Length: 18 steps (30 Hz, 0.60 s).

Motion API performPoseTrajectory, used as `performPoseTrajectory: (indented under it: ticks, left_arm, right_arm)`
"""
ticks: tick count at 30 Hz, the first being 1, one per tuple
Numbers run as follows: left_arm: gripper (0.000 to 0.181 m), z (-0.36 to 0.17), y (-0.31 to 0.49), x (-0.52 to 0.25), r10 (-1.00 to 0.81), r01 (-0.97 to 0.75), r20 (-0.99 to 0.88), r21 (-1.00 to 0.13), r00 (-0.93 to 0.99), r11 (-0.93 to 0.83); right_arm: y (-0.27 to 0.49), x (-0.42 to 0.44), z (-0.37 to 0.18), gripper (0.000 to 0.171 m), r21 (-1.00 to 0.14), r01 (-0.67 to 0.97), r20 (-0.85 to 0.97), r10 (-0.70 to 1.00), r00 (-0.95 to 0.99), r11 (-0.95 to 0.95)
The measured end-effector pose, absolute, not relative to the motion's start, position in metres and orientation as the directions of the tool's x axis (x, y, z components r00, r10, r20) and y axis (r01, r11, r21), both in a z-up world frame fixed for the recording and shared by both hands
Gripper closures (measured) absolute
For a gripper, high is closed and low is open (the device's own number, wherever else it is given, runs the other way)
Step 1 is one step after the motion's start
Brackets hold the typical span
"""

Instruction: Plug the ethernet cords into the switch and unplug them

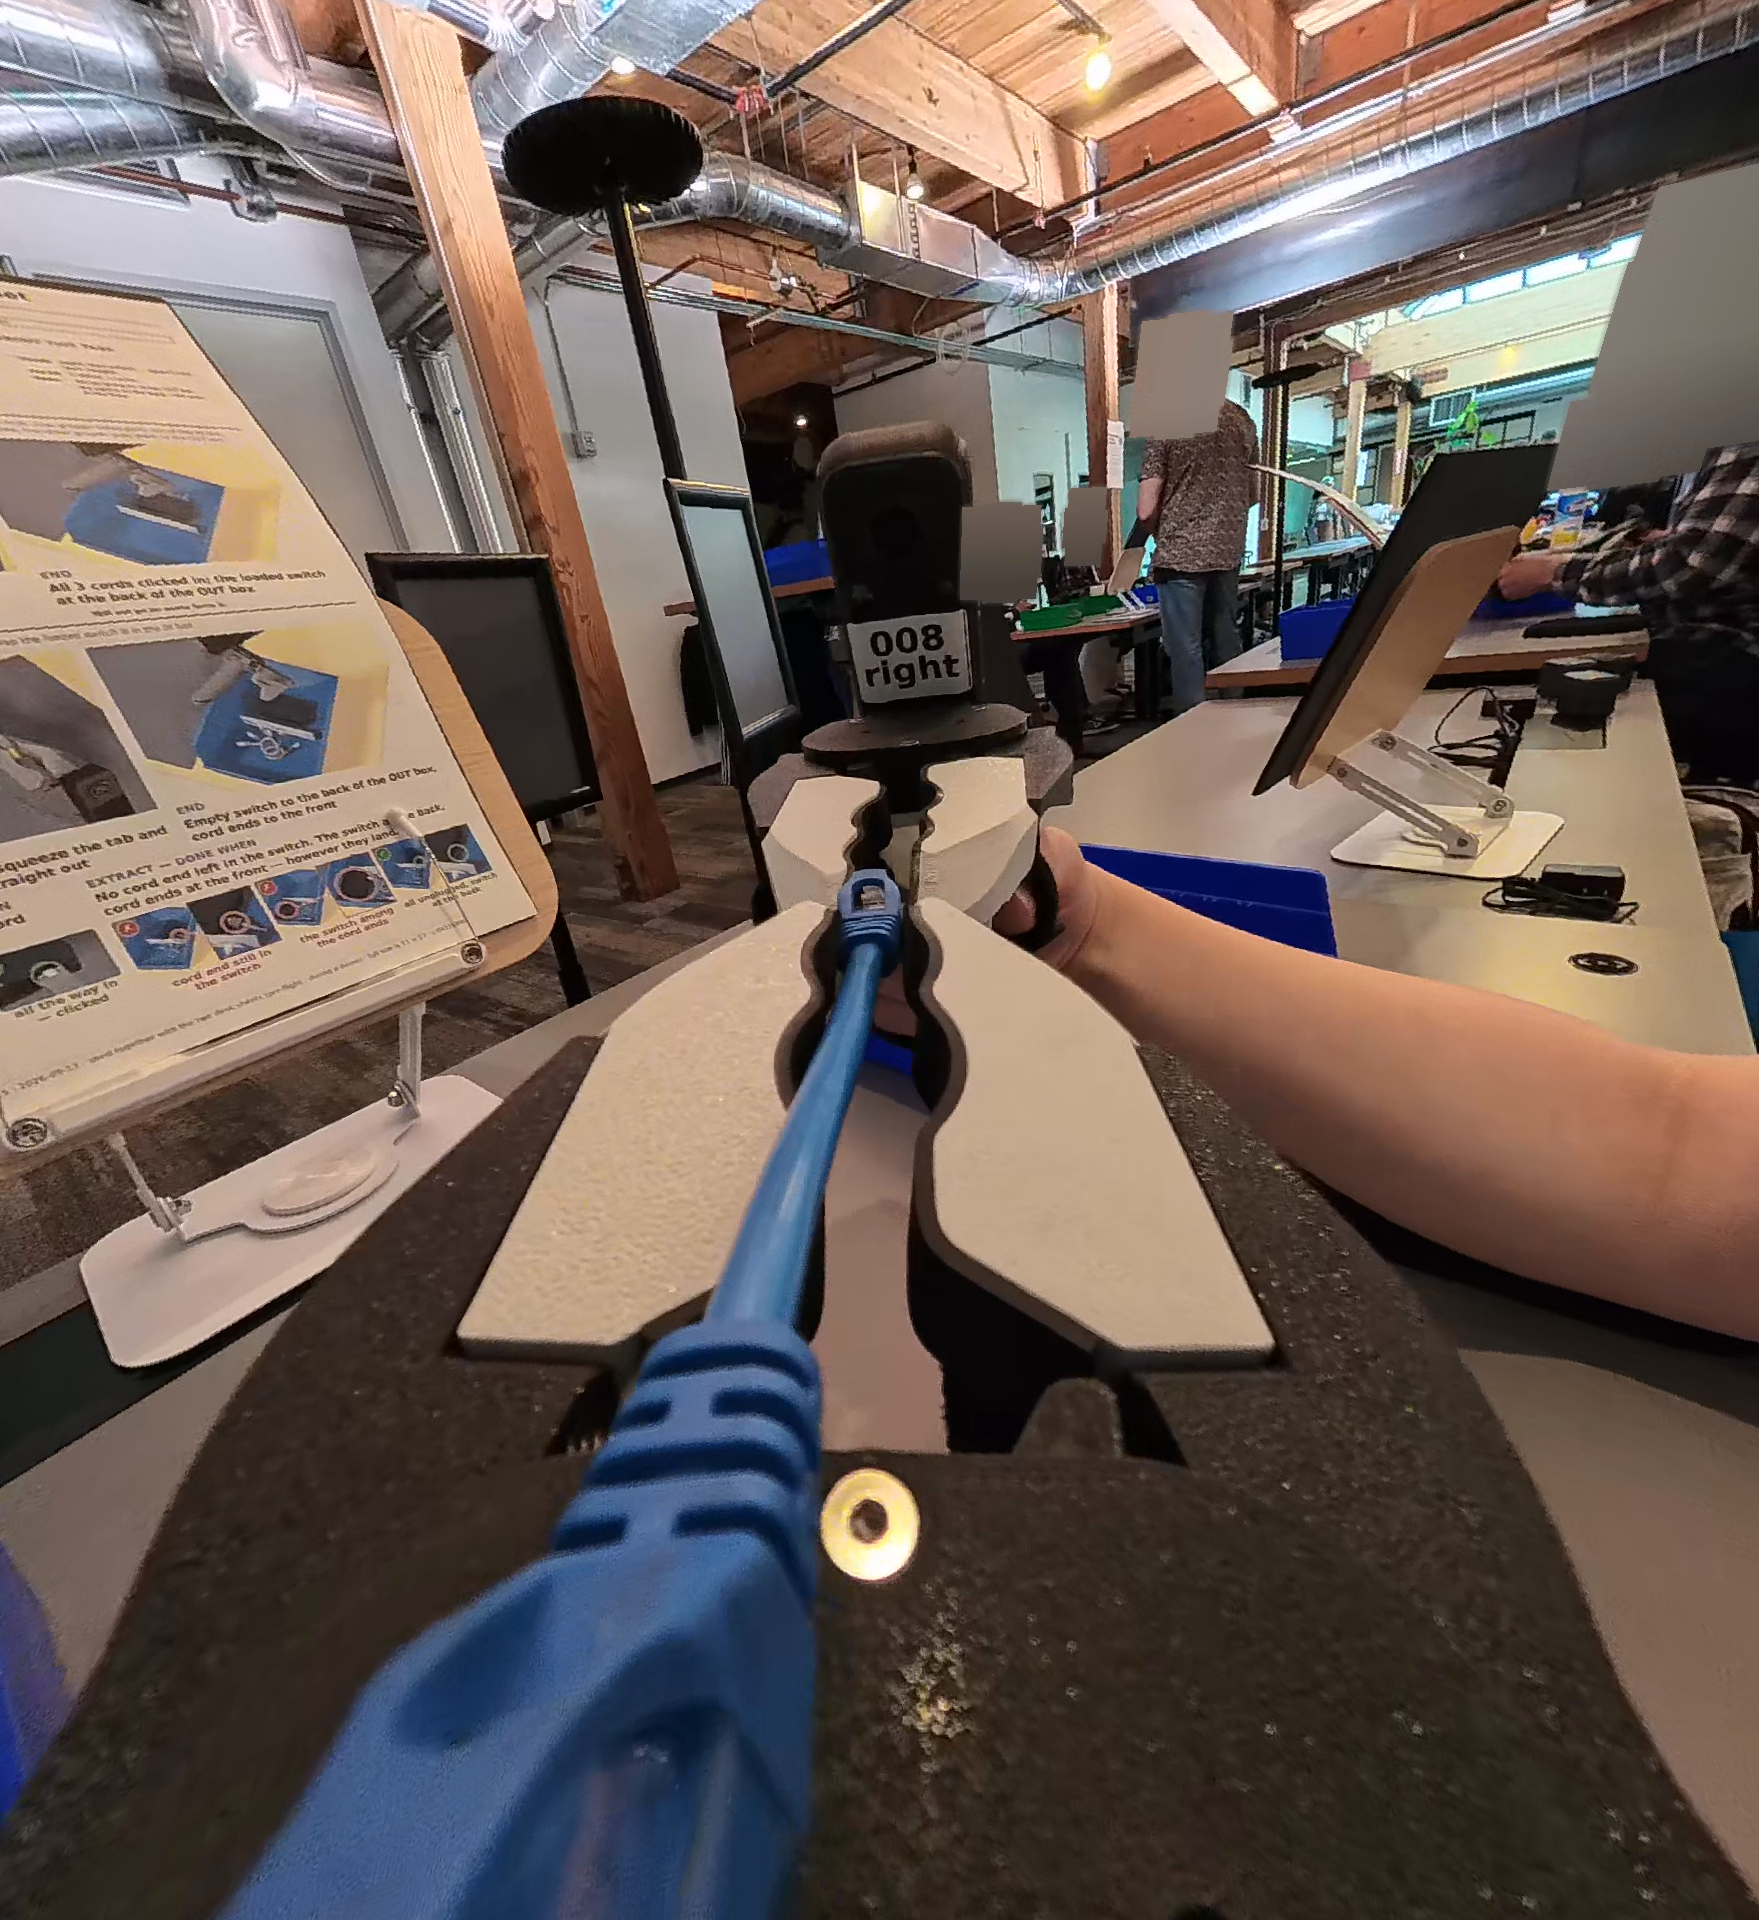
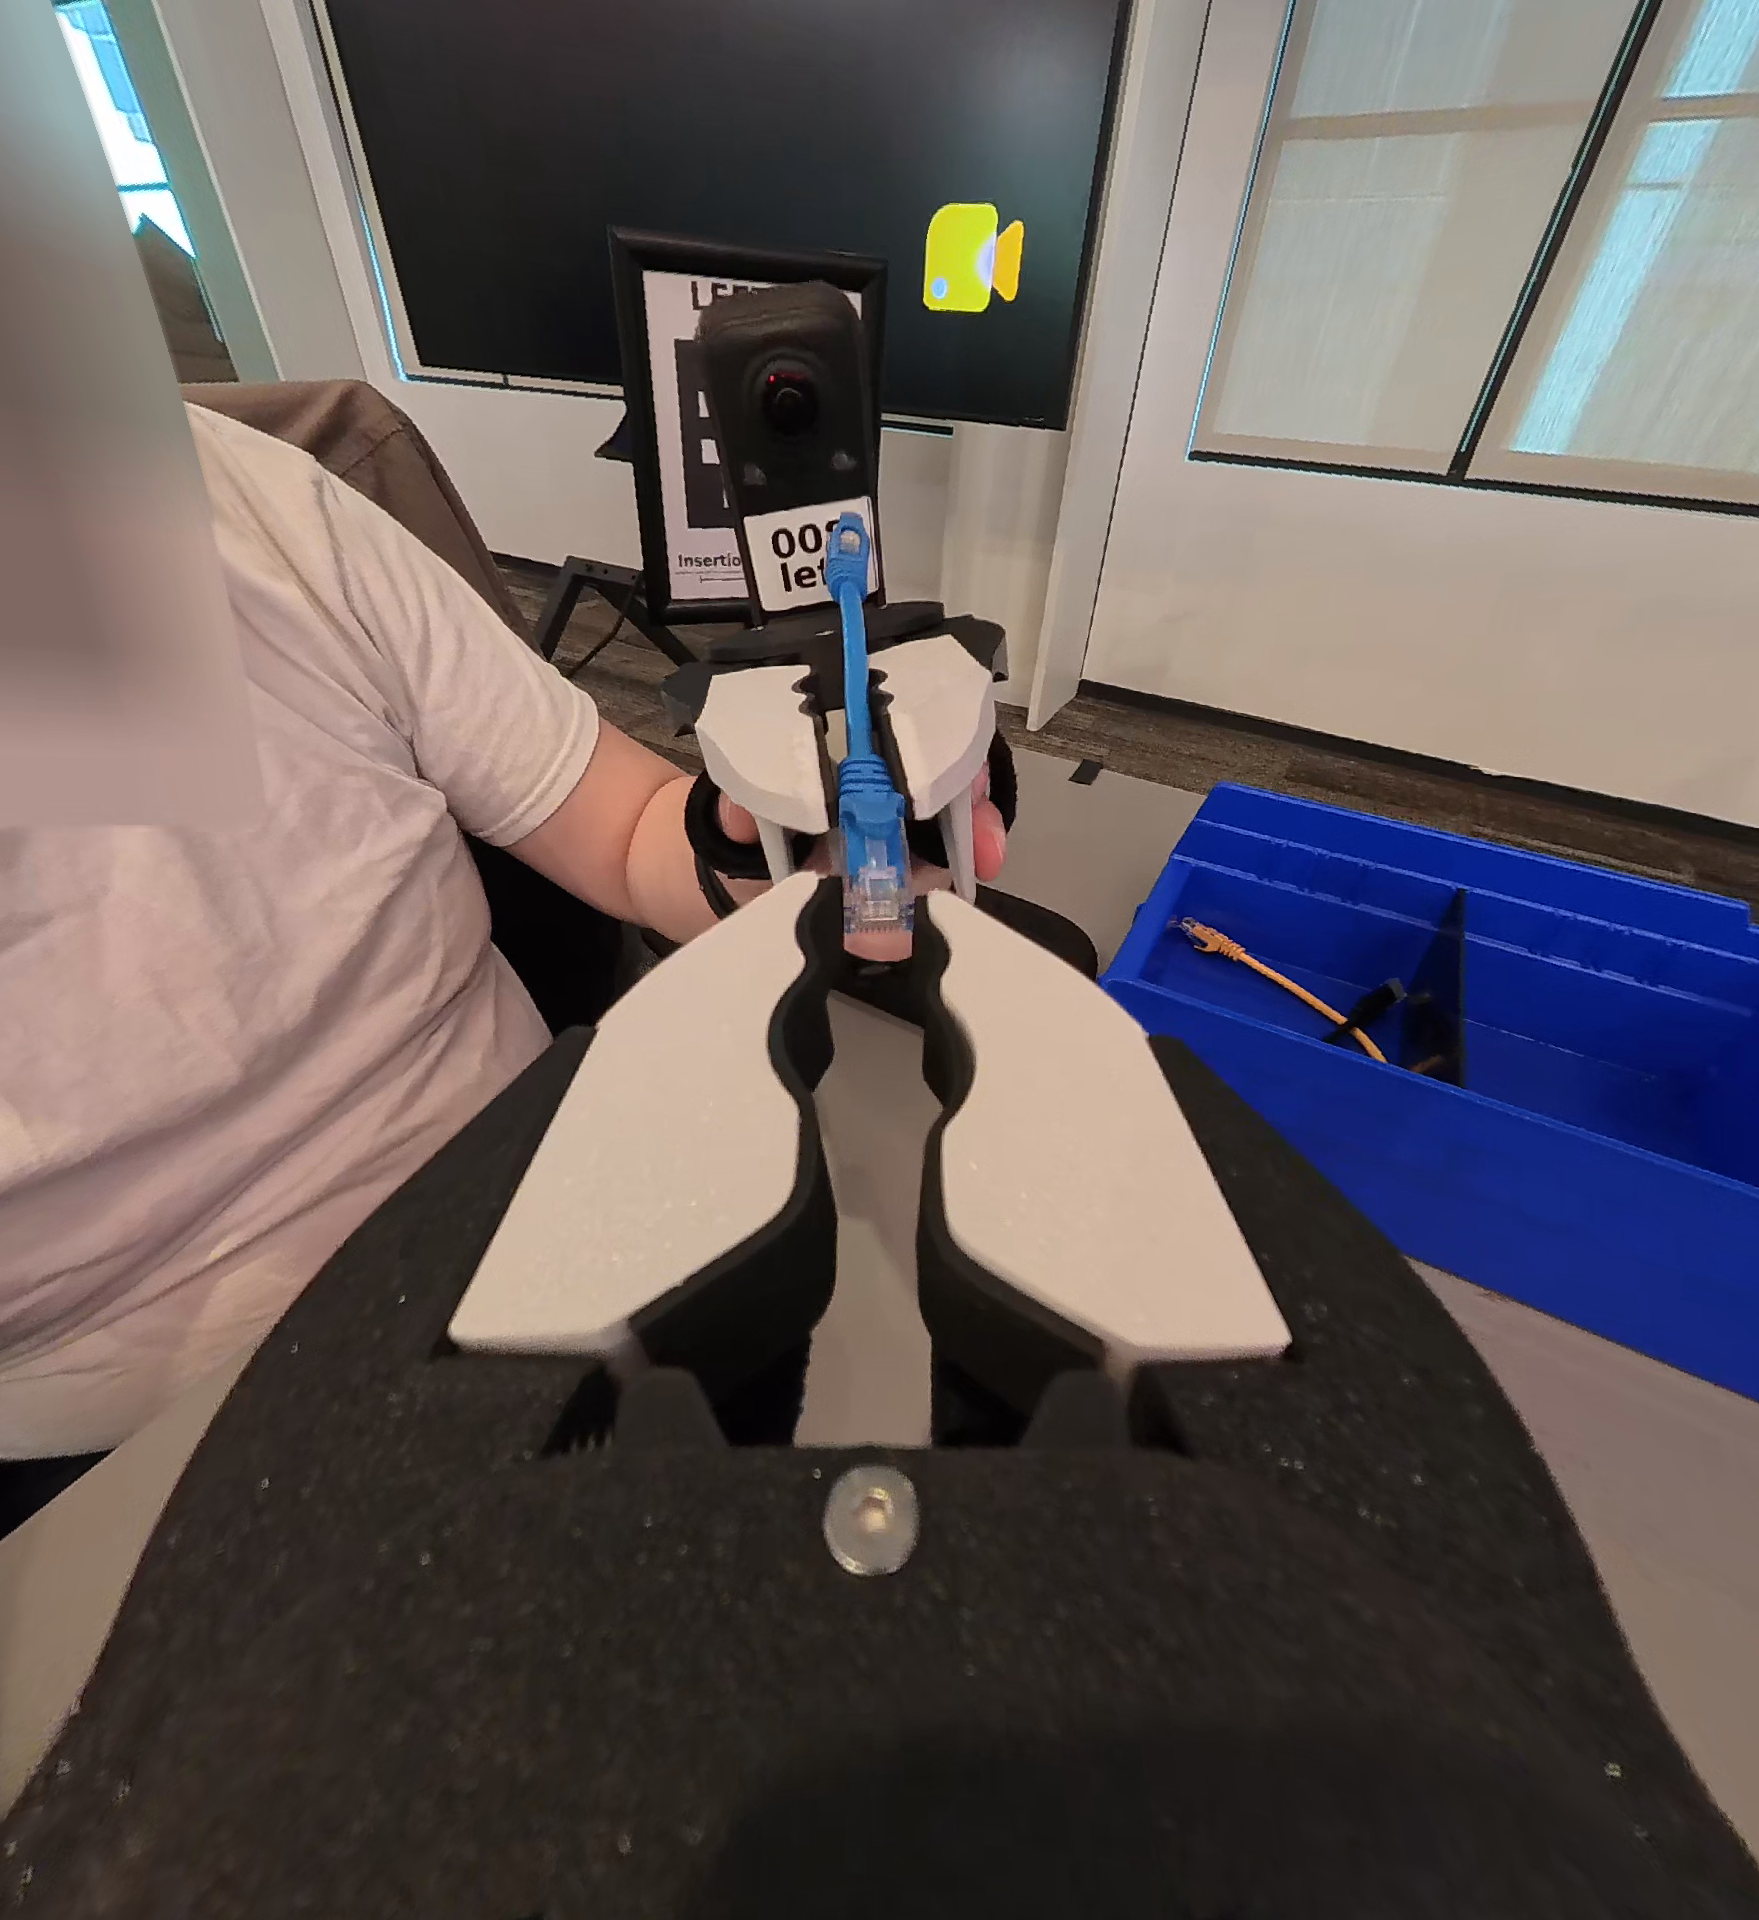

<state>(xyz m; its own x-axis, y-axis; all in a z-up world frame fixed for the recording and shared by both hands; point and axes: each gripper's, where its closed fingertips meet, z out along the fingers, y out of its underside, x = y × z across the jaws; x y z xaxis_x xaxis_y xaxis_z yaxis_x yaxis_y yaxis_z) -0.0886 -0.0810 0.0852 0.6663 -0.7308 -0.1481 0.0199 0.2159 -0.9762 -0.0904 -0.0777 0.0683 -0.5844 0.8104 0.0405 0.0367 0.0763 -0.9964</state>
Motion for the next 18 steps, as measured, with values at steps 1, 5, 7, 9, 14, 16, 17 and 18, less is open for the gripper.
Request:
performPoseTrajectory:
  ticks: [1, 5, 7, 9, 14, 16, 17, 18]
  left_arm:
    - [0.170, 0.084, -0.081, -0.088, -0.731, 0.011, -0.155, -0.976, 0.665, 0.217]
    - [0.166, 0.082, -0.081, -0.089, -0.719, -0.020, -0.175, -0.976, 0.672, 0.218]
    - [0.165, 0.081, -0.080, -0.090, -0.717, -0.020, -0.172, -0.976, 0.675, 0.215]
    - [0.164, 0.081, -0.079, -0.091, -0.717, -0.011, -0.163, -0.977, 0.678, 0.212]
    - [0.161, 0.081, -0.079, -0.098, -0.714, 0.006, -0.143, -0.979, 0.685, 0.203]
    - [0.158, 0.080, -0.080, -0.103, -0.716, 0.008, -0.137, -0.981, 0.685, 0.195]
    - [0.157, 0.079, -0.080, -0.107, -0.713, 0.006, -0.134, -0.982, 0.689, 0.190]
    - [0.154, 0.077, -0.081, -0.111, -0.709, 0.003, -0.129, -0.983, 0.693, 0.181]
  right_arm:
    - [-0.078, -0.090, 0.067, 0.160, -0.996, 0.040, 0.045, 0.809, -0.586, 0.084]
    - [-0.079, -0.089, 0.066, 0.160, -0.993, 0.041, 0.067, 0.811, -0.581, 0.112]
    - [-0.078, -0.089, 0.068, 0.160, -0.993, 0.035, 0.070, 0.813, -0.578, 0.111]
    - [-0.077, -0.088, 0.068, 0.160, -0.994, 0.035, 0.068, 0.815, -0.575, 0.107]
    - [-0.069, -0.086, 0.072, 0.160, -0.995, 0.025, 0.063, 0.833, -0.550, 0.092]
    - [-0.065, -0.084, 0.075, 0.160, -0.995, 0.018, 0.071, 0.847, -0.527, 0.095]
    - [-0.062, -0.083, 0.076, 0.160, -0.995, 0.020, 0.072, 0.857, -0.510, 0.095]
    - [-0.060, -0.081, 0.078, 0.160, -0.995, 0.022, 0.072, 0.862, -0.501, 0.096]
